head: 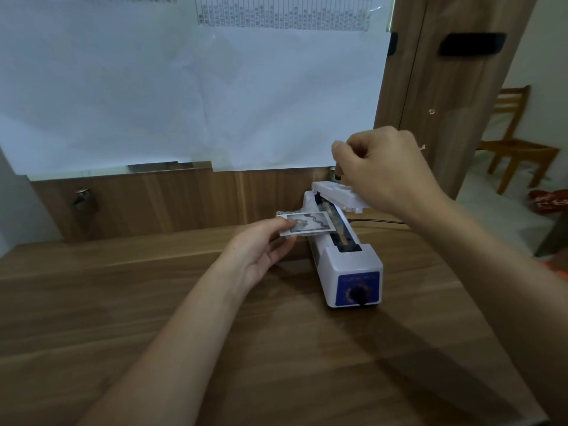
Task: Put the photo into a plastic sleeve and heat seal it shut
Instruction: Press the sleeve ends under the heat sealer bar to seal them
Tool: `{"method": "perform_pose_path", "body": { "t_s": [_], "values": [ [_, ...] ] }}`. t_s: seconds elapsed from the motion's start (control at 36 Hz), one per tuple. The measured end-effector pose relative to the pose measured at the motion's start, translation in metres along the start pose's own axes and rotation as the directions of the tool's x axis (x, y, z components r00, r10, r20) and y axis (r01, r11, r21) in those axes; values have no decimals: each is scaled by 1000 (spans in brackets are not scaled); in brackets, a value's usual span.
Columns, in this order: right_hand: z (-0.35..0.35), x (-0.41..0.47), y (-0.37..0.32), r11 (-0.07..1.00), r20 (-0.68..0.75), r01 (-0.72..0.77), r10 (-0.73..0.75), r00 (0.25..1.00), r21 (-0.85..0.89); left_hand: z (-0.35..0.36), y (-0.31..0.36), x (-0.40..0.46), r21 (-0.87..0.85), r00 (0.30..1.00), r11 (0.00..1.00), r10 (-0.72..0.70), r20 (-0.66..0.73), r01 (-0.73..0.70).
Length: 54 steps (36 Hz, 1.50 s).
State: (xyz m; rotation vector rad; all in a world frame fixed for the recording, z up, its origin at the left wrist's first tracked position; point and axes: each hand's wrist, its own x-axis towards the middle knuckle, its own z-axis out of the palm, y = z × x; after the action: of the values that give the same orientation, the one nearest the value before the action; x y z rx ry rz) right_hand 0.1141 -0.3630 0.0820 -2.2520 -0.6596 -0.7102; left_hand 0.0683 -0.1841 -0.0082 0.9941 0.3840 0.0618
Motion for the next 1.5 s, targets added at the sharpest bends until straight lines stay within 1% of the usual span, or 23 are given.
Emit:
{"method": "perform_pose_path", "body": {
  "t_s": [0.11,0.28,0.5,0.61,0.67,0.92,1.14,1.33,1.5],
  "values": [
    [1,0,1,995,180,-52,67,981,-86,0,0,0,0,1000,1000,-7,4,7],
    [4,0,7,982,407,-78,142,902,-169,-1,-1,2,-3,1000,1000,-10,7,10],
    [7,-6,14,975,553,-152,217,804,-163,-3,-1,4,-6,1000,1000,-3,11,3],
    [10,-11,17,965,607,-181,261,751,-191,-3,-2,5,-4,1000,1000,-6,9,6],
    [12,-13,18,961,617,-192,275,737,-198,-3,-2,5,0,1000,1000,-11,11,11],
    [19,-21,20,952,620,-217,304,723,-214,-5,-3,9,9,1000,1000,-21,18,20],
    [26,-28,27,945,591,-230,325,739,-233,-6,-3,11,14,1000,1000,-20,15,20],
    [31,-28,30,932,581,-245,358,731,-266,-6,-3,11,19,1000,1000,-20,4,20],
    [33,-32,30,930,565,-247,363,741,-273,-7,-2,9,20,1000,999,-26,2,26]
  ]
}}
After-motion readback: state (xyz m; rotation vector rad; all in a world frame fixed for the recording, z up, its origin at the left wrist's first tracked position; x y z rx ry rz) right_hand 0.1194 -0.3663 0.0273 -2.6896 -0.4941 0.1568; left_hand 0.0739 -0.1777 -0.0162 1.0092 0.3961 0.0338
